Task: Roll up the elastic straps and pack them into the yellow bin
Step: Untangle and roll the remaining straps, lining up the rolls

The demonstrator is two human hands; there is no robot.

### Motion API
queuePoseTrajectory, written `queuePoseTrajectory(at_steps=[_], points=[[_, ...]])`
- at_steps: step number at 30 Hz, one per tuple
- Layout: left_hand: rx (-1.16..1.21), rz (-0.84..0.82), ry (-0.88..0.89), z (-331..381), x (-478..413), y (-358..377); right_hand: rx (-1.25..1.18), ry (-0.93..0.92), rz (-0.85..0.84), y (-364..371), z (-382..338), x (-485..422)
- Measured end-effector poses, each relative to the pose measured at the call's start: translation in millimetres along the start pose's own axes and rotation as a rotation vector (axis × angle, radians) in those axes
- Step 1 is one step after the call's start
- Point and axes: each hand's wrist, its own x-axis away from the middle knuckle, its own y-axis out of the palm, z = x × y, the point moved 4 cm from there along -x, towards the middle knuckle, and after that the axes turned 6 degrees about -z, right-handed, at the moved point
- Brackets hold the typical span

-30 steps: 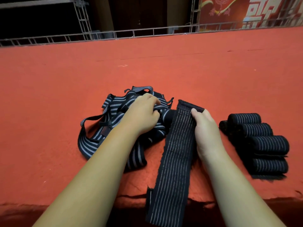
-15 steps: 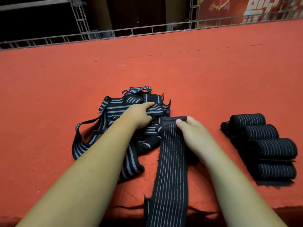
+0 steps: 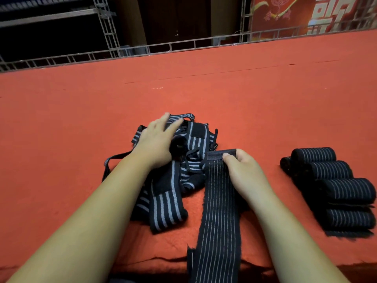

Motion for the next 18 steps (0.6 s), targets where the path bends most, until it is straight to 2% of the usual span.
queuePoseTrajectory(at_steps=[1,2,4,6,9,14,18], points=[[0.067,-0.042,0.094,10.3,0.3,-2.4,-0.004,0.002,0.005,1.4,-0.1,-0.2],[0.179,-0.104,0.114,18.7,0.0,-2.9,-0.01,0.006,0.013,2.2,-0.1,-0.6],[0.337,-0.242,0.023,26.6,-4.6,2.8,-0.019,0.015,0.037,2.8,0.5,-2.4],[0.371,-0.336,-0.059,28.4,-9.1,13.4,-0.042,0.028,0.055,2.9,1.4,-3.8],[0.32,-0.454,0.04,31.1,-11.1,28.1,-0.053,0.035,0.084,3.1,2.6,-5.9],[0.45,-0.534,0.274,21.7,-3.7,41.7,-0.063,0.054,0.184,-2.1,4.3,-5.6],[0.697,-0.495,0.198,12.0,2.3,42.0,-0.077,0.043,0.236,-4.9,2.8,-4.4]])
